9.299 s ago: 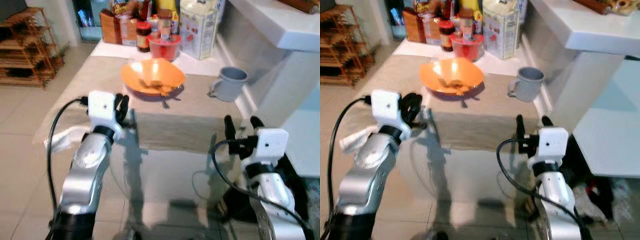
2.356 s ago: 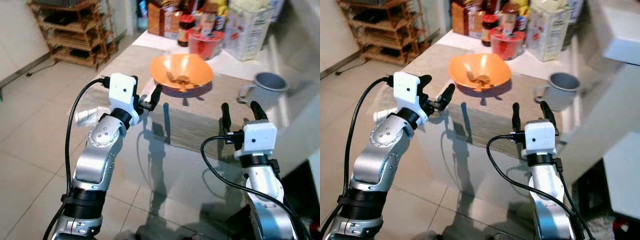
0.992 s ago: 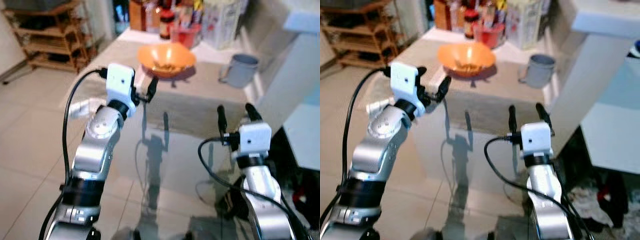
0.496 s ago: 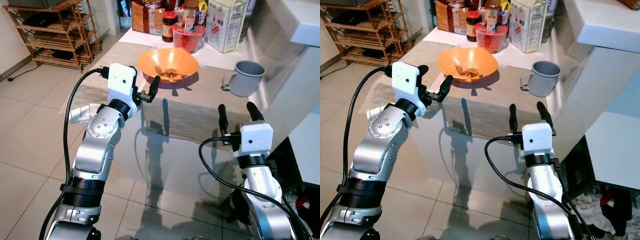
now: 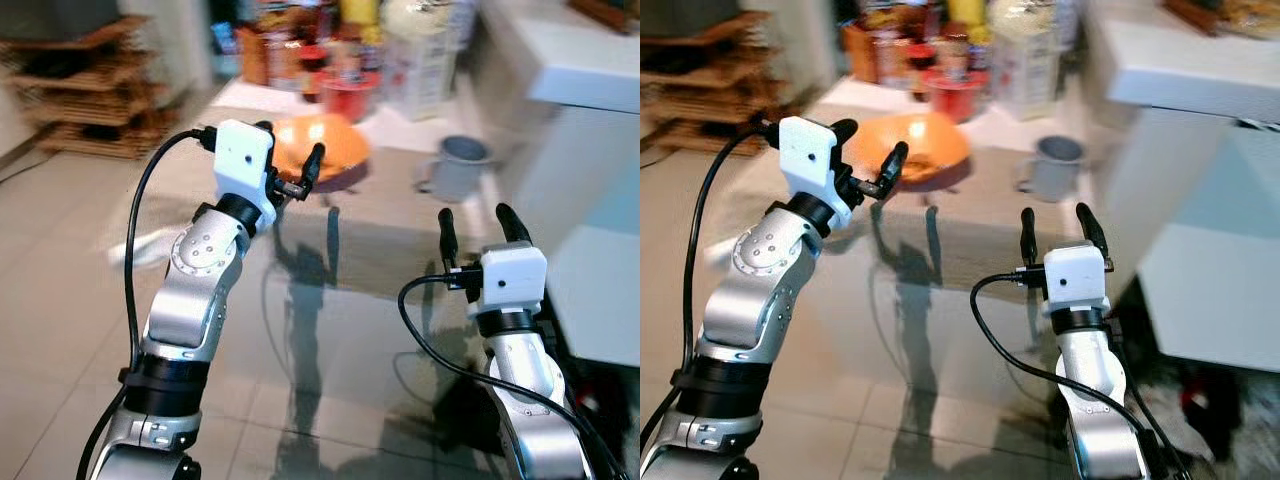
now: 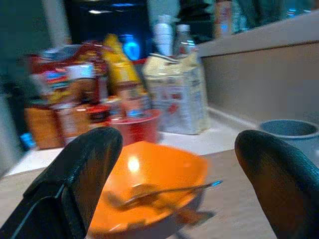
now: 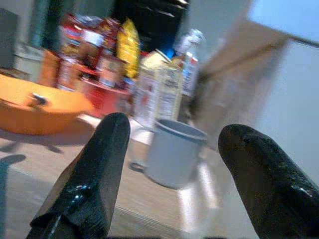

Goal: Setting the table

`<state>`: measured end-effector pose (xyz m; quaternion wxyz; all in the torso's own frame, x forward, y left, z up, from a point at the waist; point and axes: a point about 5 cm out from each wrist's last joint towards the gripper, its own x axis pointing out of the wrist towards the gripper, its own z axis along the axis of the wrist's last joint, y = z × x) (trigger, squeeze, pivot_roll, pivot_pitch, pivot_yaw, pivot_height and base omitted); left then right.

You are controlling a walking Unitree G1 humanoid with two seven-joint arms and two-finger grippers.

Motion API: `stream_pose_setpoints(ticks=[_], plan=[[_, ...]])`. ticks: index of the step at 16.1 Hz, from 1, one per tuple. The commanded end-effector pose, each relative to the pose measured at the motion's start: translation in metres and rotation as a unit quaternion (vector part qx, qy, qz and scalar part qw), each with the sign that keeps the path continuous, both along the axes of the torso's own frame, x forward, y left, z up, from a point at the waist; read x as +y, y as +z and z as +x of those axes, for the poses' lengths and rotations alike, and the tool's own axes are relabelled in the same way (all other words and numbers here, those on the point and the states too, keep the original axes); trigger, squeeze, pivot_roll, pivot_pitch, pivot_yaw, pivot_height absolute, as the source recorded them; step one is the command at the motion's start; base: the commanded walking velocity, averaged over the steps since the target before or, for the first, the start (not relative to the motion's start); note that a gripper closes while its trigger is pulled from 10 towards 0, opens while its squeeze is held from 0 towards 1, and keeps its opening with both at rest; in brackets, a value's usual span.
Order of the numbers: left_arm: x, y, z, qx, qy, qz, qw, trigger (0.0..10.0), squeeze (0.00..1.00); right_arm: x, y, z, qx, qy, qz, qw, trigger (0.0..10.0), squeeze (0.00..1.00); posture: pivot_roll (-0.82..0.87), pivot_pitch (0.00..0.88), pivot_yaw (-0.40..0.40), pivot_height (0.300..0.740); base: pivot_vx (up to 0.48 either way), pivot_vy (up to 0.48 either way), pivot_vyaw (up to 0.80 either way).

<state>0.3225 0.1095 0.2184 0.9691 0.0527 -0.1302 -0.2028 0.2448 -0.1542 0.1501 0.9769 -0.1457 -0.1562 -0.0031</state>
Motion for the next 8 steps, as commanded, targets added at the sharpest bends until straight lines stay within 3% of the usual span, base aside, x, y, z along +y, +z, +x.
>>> stream_pose_setpoints(ticks=[1, 5, 8], plan=[[-0.003, 0.0036, -0.0018, -0.01, -0.009, 0.007, 1.0, 10.0, 0.0, -0.0009, -0.0005, 0.0013, -0.001, 0.0, -0.006, 1.0, 10.0, 0.0, 0.03, 0.0, -0.005, 0.74, 0.48, 0.0, 0.0], [-0.001, 0.004, 0.0003, -0.009, 0.007, 0.006, 1.0, 10.0, 0.0, 0.0, -0.0017, 0.0019, 0.0, 0.003, -0.007, 1.0, 10.0, 0.0, 0.03, 0.0, -0.006, 0.74, 0.437, 0.0, 0.0], [0.0002, 0.0062, 0.0032, -0.007, 0.014, 0.005, 1.0, 10.0, 0.0, 0.0005, -0.0016, 0.0022, 0.0, 0.006, -0.008, 1.0, 10.0, 0.0, 0.03, 0.0, -0.008, 0.74, 0.0, 0.0, 0.0]])
